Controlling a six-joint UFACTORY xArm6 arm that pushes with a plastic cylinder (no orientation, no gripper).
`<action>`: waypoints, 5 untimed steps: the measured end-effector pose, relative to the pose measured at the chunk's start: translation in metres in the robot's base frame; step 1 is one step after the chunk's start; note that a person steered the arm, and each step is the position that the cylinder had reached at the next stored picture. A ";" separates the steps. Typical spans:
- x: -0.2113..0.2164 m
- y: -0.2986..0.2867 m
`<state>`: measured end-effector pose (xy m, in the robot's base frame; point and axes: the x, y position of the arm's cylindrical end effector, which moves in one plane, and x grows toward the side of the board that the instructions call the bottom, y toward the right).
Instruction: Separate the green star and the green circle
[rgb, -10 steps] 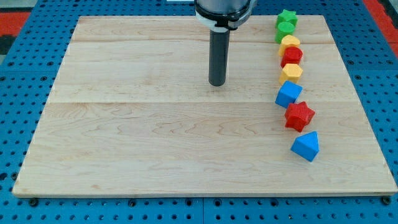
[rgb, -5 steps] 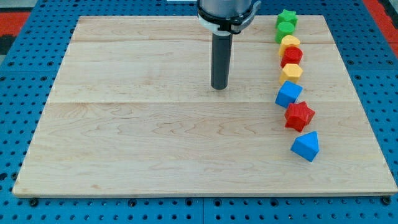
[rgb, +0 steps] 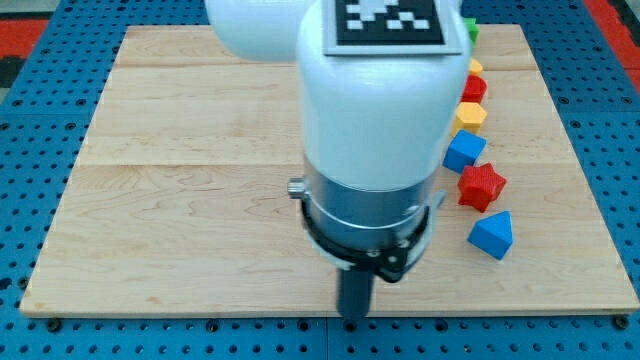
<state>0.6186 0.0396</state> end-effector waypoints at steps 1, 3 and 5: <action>0.000 0.112; -0.103 0.224; -0.290 0.232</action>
<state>0.3285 0.2713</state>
